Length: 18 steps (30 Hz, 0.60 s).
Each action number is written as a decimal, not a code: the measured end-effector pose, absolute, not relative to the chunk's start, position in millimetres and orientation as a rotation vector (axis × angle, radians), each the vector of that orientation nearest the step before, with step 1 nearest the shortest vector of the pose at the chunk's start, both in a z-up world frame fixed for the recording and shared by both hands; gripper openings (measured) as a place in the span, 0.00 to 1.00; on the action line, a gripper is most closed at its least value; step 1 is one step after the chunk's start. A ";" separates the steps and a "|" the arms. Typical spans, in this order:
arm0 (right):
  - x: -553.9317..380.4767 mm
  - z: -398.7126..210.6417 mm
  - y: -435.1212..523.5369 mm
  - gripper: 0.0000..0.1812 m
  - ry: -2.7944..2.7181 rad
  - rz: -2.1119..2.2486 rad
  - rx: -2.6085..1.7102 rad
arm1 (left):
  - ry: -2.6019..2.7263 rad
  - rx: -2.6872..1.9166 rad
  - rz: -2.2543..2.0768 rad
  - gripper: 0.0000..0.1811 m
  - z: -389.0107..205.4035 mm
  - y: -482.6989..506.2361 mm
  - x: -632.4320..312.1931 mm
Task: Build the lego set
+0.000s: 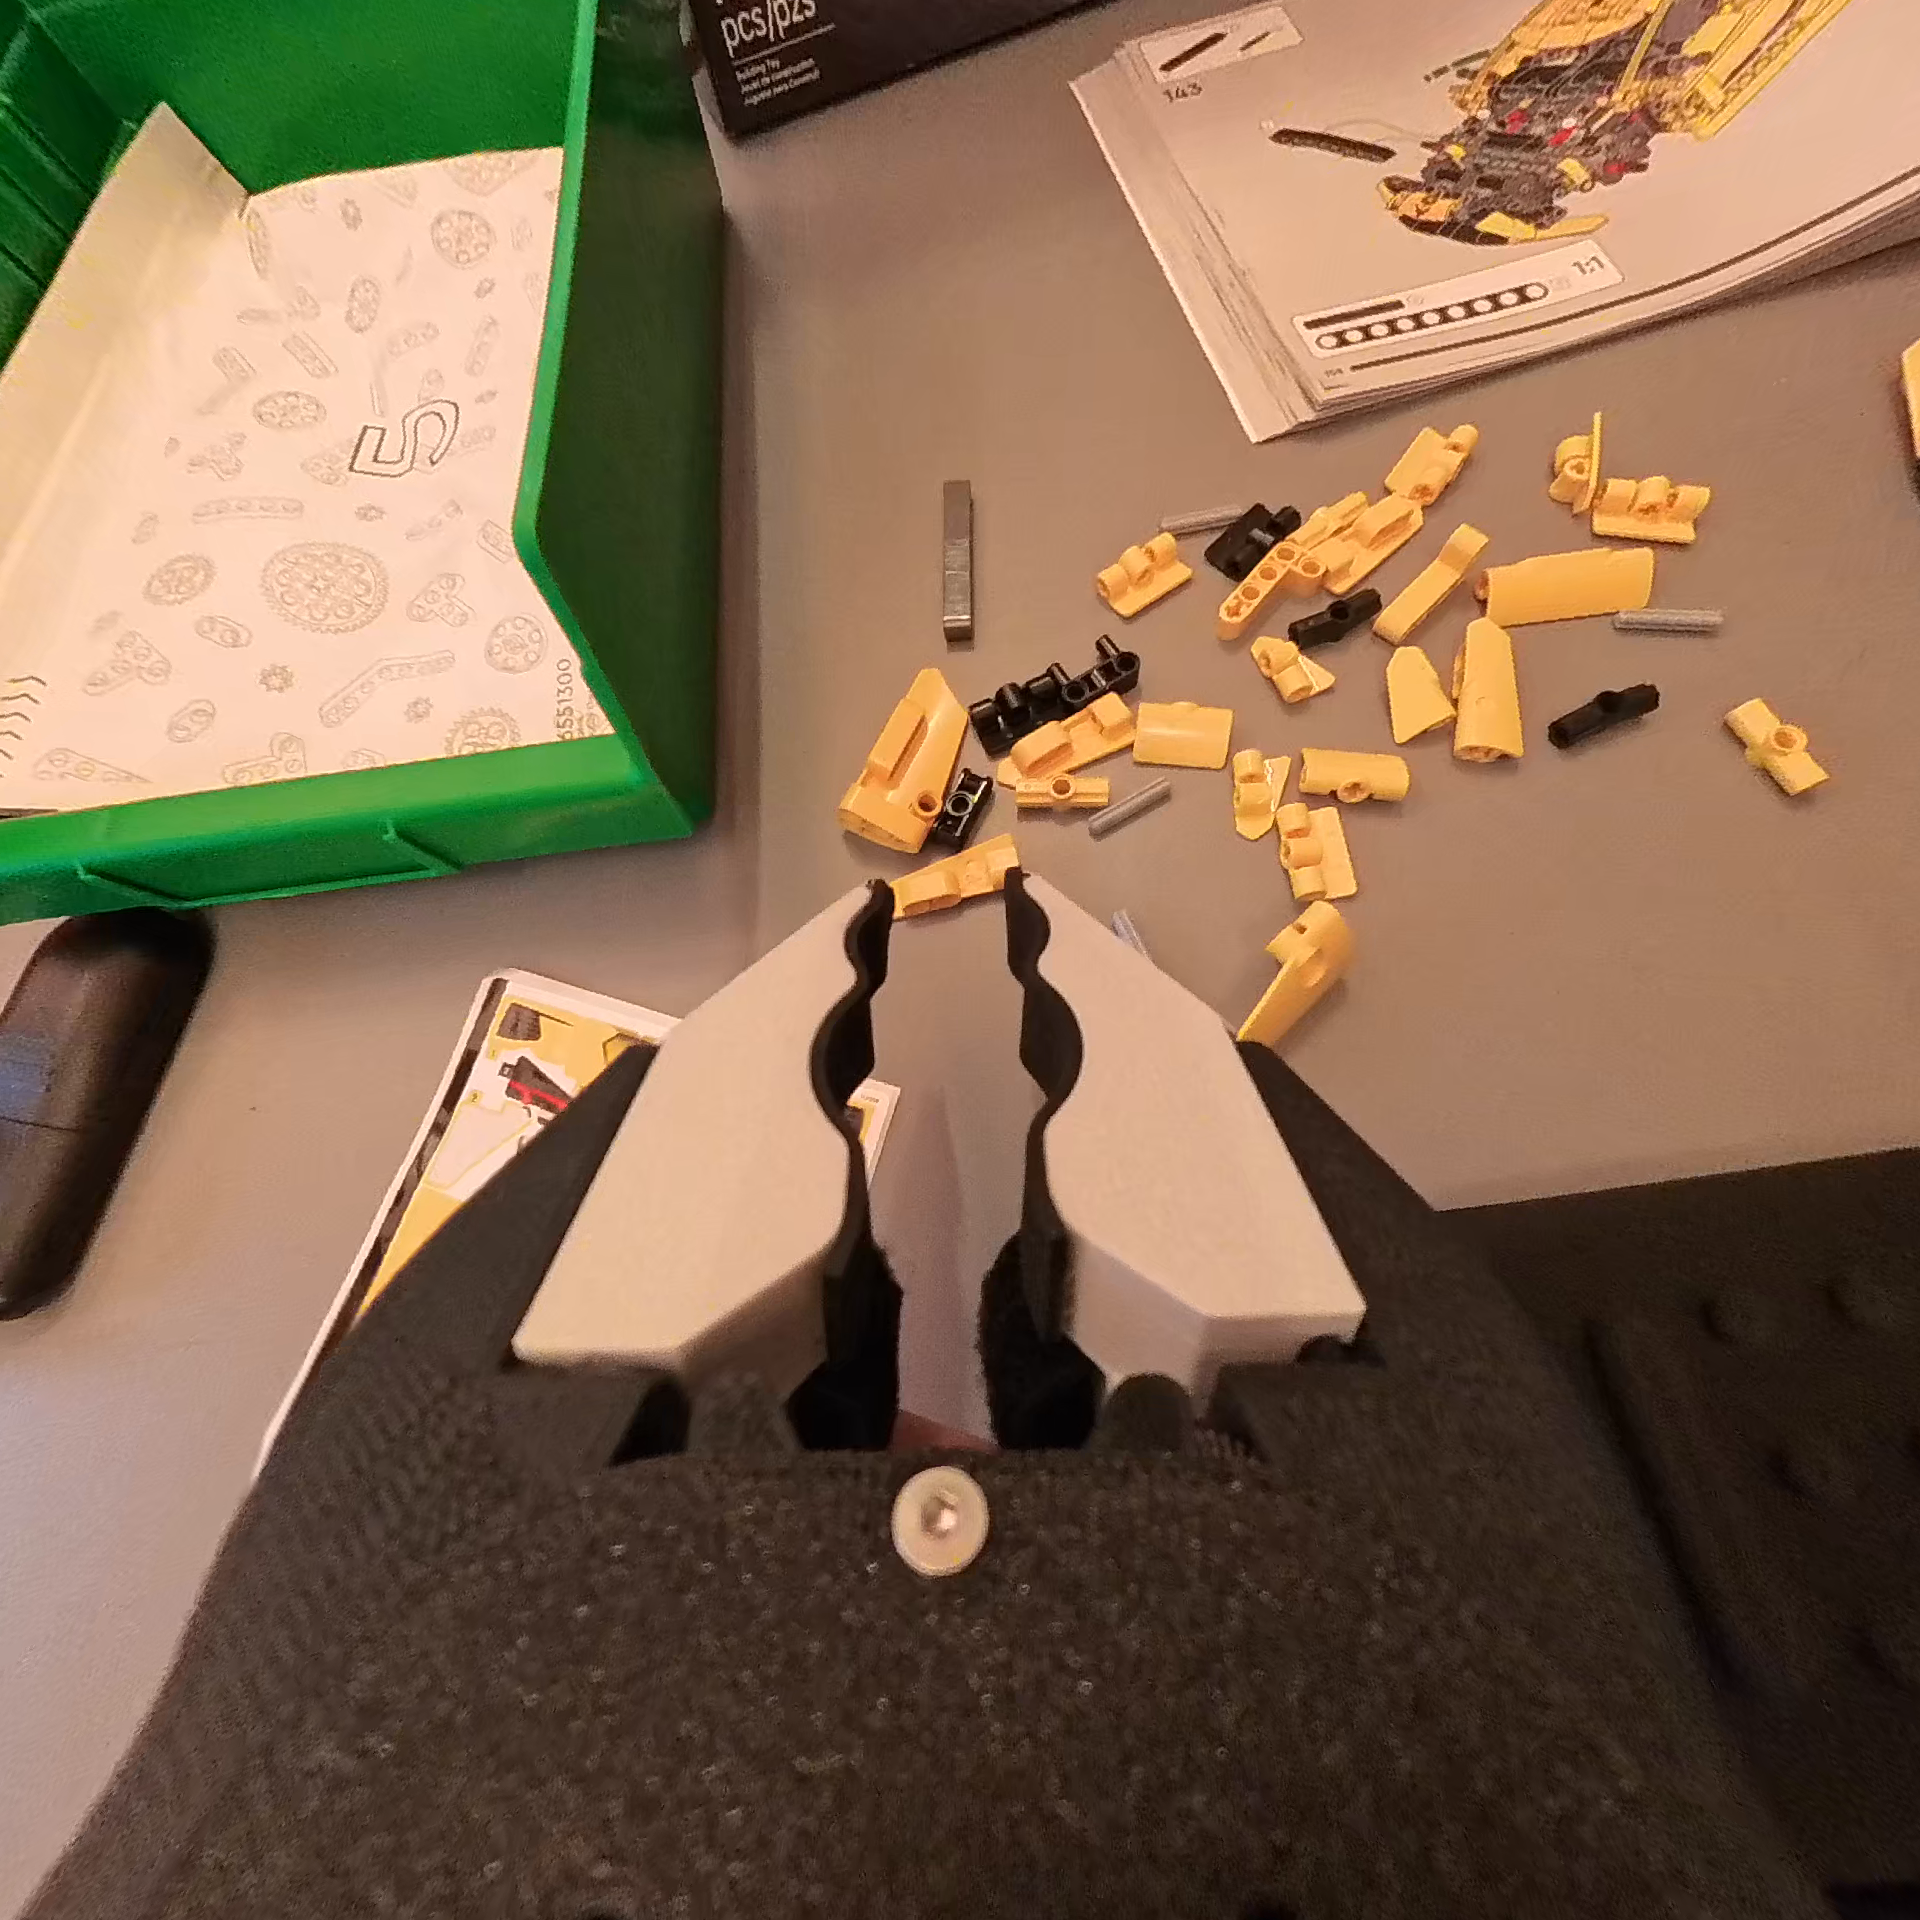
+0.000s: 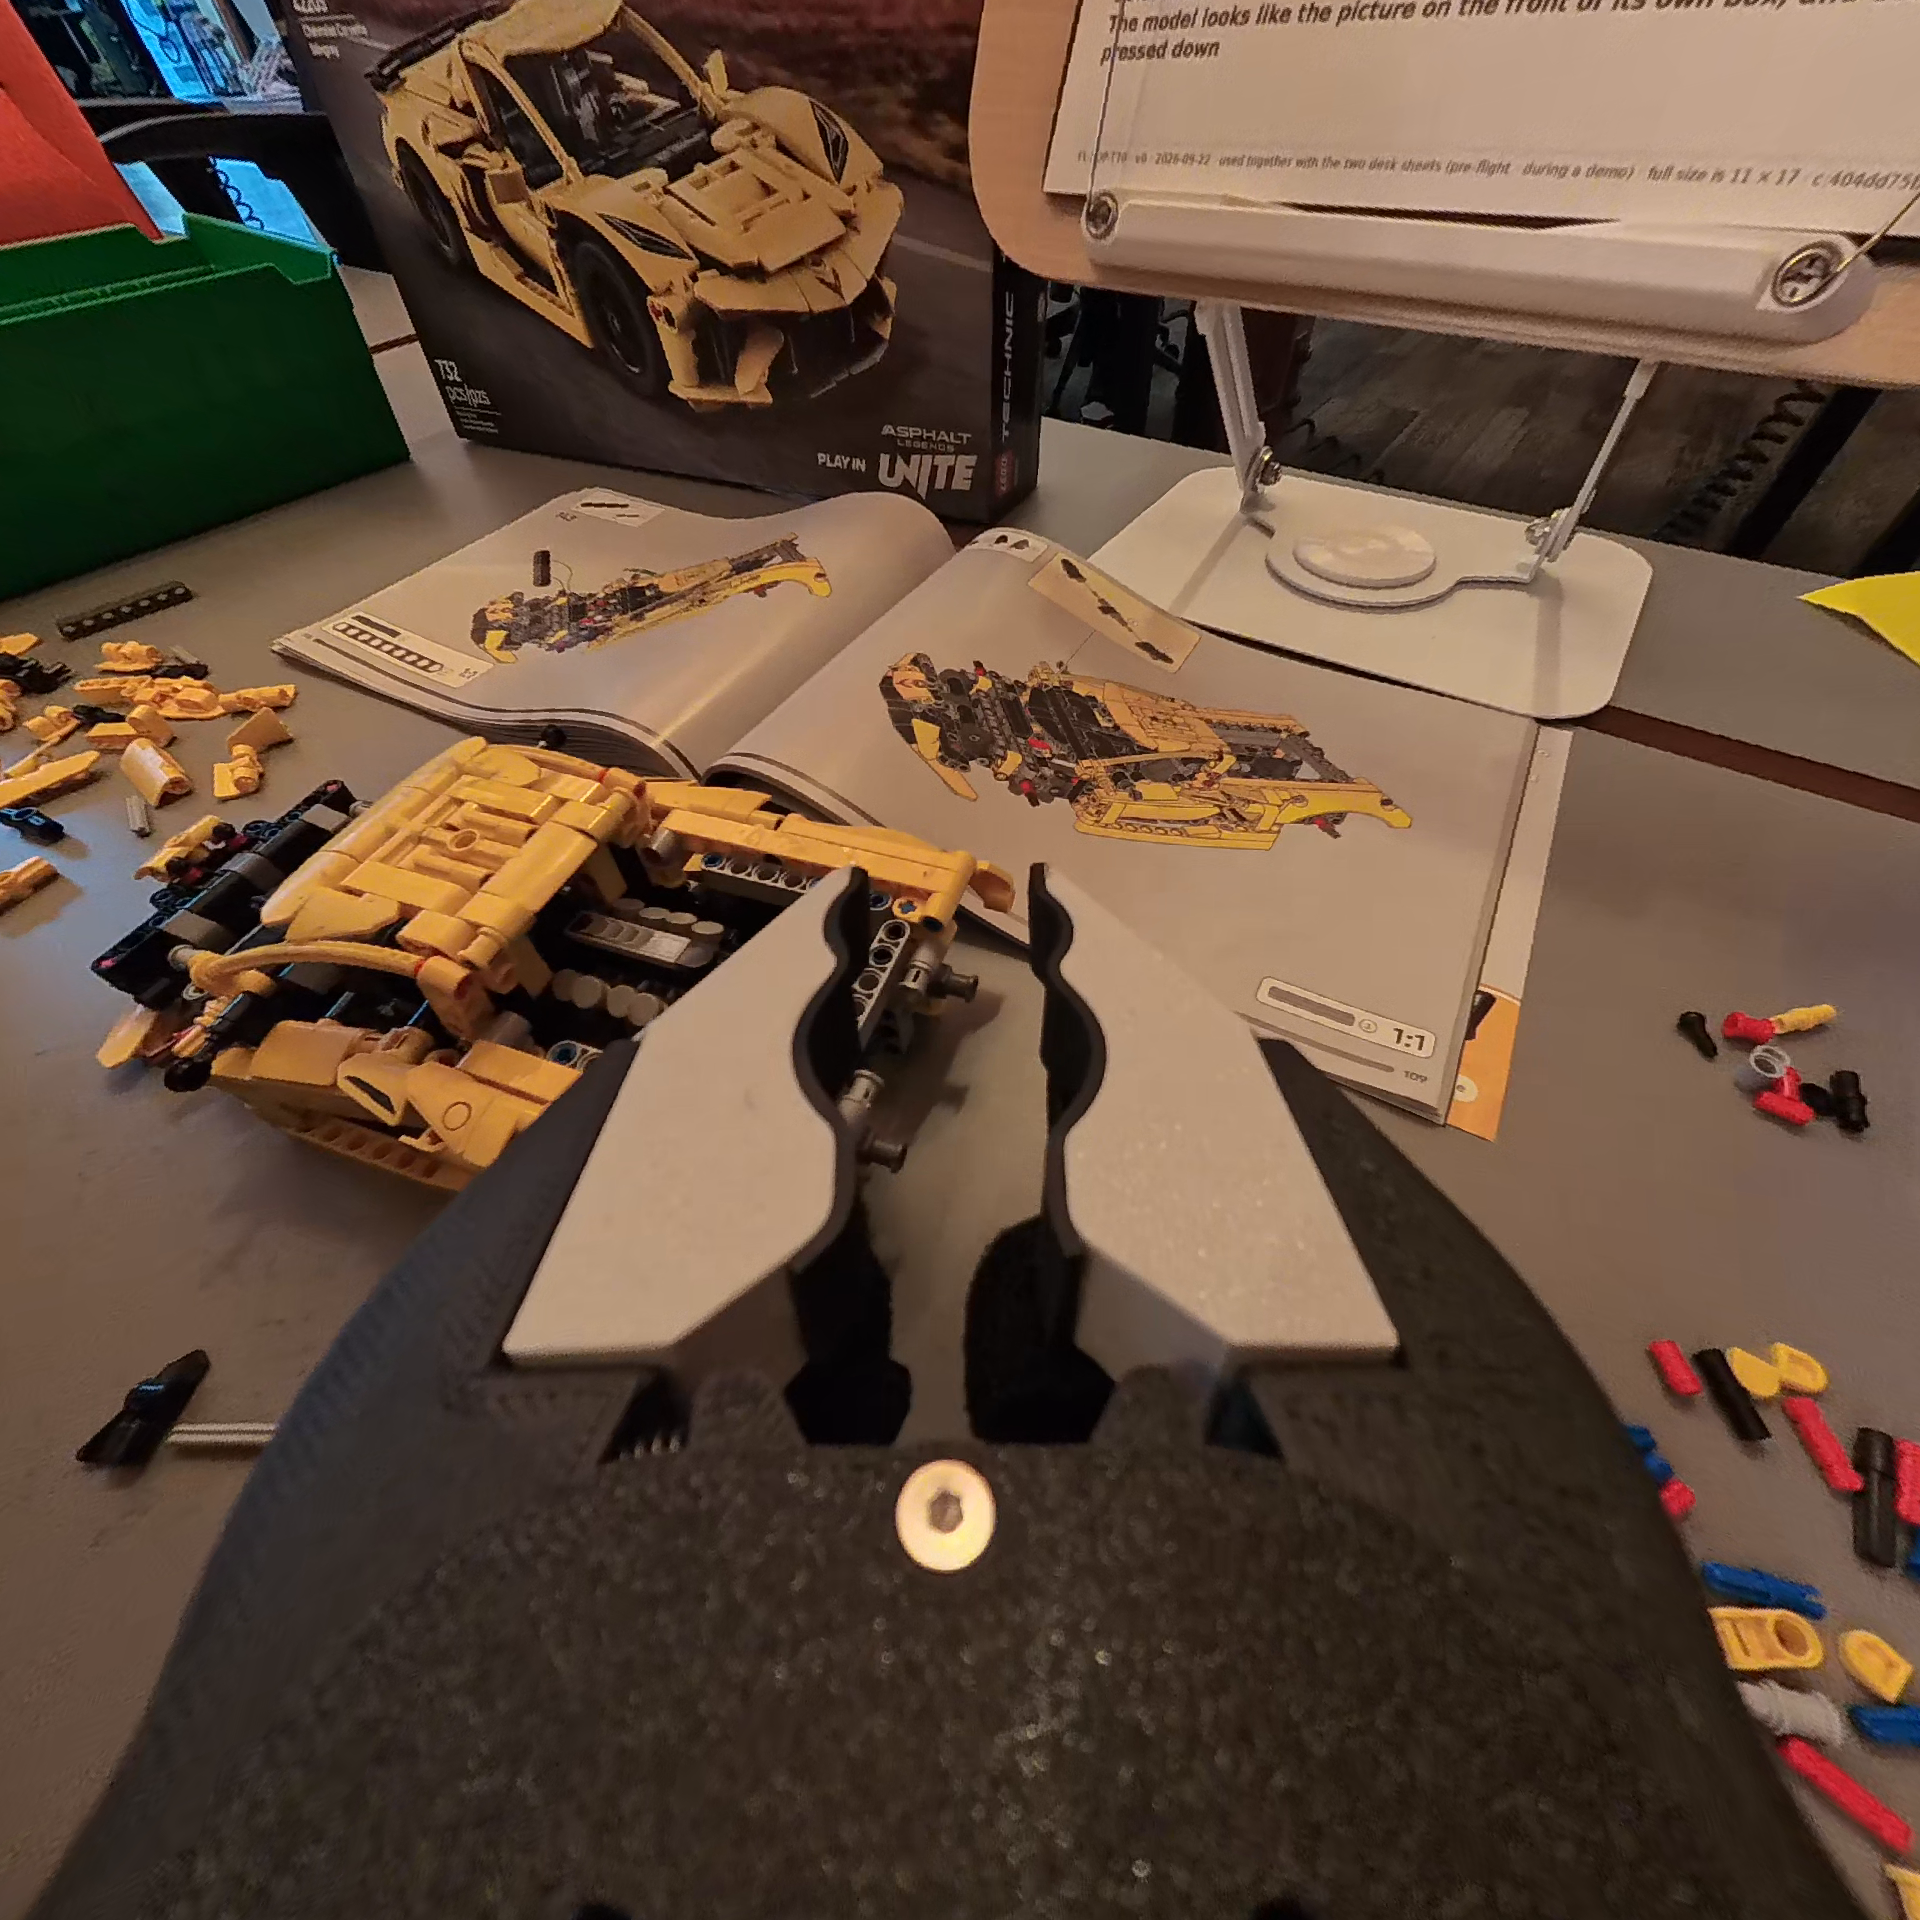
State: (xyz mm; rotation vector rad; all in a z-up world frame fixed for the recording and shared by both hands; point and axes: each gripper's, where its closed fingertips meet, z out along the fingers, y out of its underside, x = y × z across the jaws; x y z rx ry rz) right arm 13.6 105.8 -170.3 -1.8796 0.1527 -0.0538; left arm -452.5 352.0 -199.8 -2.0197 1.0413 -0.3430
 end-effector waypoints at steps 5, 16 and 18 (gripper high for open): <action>15.0 -171.9 105.6 0.16 0.160 -0.053 -1.884 | 1.027 -2.027 -0.359 0.12 -199.8 351.3 -455.2; 14.7 -176.5 106.5 0.15 0.162 -0.053 -1.901 | 1.003 -2.033 -0.377 0.12 -200.2 351.4 -462.9; 14.8 -176.1 106.3 0.15 0.162 -0.053 -1.898 | 1.009 -2.034 -0.377 0.12 -201.0 350.2 -462.4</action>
